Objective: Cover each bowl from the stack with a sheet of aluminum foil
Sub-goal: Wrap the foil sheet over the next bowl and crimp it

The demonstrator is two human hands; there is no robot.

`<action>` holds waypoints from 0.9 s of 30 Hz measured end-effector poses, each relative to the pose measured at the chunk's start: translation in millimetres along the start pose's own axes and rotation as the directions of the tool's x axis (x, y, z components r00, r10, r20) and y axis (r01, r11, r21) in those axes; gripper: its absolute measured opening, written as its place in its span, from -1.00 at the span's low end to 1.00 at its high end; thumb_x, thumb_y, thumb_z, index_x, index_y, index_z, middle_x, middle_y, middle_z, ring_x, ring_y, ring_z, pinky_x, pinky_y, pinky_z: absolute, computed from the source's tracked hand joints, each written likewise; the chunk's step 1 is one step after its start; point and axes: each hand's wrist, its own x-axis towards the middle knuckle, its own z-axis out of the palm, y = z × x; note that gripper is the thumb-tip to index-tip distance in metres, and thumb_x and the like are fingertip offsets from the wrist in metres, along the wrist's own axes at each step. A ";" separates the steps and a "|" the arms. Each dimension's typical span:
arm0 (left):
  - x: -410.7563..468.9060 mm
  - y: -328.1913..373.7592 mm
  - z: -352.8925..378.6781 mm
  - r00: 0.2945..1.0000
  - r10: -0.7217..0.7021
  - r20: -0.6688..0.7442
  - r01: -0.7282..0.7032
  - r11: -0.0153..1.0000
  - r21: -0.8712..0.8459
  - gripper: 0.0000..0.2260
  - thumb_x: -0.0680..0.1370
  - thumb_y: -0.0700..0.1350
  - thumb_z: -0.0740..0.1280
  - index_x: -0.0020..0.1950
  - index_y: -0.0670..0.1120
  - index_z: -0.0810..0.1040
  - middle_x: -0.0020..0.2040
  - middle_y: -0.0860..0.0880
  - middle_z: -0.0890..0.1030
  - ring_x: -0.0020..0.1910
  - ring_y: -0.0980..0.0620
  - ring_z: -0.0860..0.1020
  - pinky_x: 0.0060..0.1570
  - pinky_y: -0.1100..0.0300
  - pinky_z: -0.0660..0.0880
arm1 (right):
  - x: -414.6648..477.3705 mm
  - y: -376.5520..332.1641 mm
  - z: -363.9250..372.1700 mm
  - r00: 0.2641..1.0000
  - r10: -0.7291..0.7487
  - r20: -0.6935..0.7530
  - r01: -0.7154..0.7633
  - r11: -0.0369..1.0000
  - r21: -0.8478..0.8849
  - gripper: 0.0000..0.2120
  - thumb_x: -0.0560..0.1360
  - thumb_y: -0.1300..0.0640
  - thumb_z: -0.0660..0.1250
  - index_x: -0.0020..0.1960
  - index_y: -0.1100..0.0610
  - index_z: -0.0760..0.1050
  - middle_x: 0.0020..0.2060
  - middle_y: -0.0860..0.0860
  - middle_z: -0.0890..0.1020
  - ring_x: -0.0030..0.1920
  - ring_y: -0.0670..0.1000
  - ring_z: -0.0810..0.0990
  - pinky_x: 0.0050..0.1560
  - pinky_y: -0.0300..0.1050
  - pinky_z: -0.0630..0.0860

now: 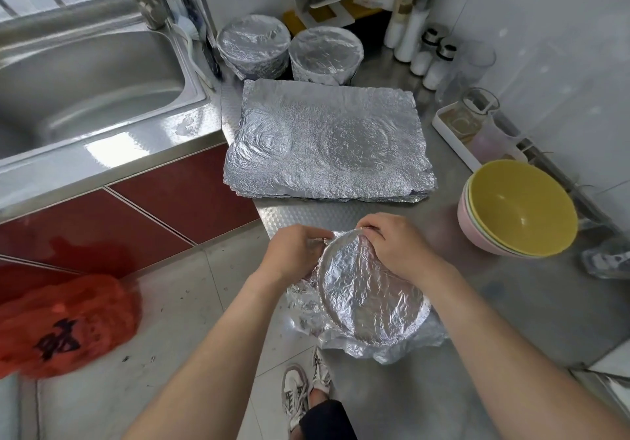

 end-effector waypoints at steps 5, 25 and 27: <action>4.8 5.8 6.9 0.998 -0.027 -0.063 0.020 0.993 -0.115 -0.81 0.59 -0.12 0.35 0.16 0.00 0.67 0.11 0.09 0.67 -0.14 0.21 0.60 -0.24 0.53 0.39 | 0.6 5.0 -0.6 0.995 0.054 -0.082 -0.056 0.998 -0.018 -0.84 0.60 0.15 0.22 0.00 0.09 0.59 -0.18 -0.04 0.62 -0.15 -0.02 0.54 -0.15 -0.13 0.43; 47.2 34.9 -13.3 0.975 0.192 0.111 -0.196 0.980 0.028 -0.77 0.66 0.03 0.18 -0.09 0.09 0.59 -0.25 0.10 0.65 -0.38 0.11 0.55 -0.32 0.27 0.41 | 11.8 8.0 -9.4 0.891 0.331 -0.311 -0.315 0.944 0.102 -0.82 0.61 0.17 0.20 0.06 0.13 0.58 -0.20 0.01 0.64 -0.19 0.02 0.56 -0.14 -0.03 0.51; 56.2 34.4 -8.3 0.957 0.288 0.042 -0.291 0.949 0.118 -0.72 0.66 0.00 0.18 -0.23 0.02 0.50 -0.35 0.07 0.57 -0.38 0.04 0.50 -0.23 0.16 0.41 | 11.7 7.3 -7.0 0.848 0.412 -0.334 -0.378 0.911 0.165 -0.82 0.60 0.19 0.21 0.08 0.15 0.58 -0.18 0.01 0.63 -0.17 0.01 0.55 -0.15 -0.09 0.47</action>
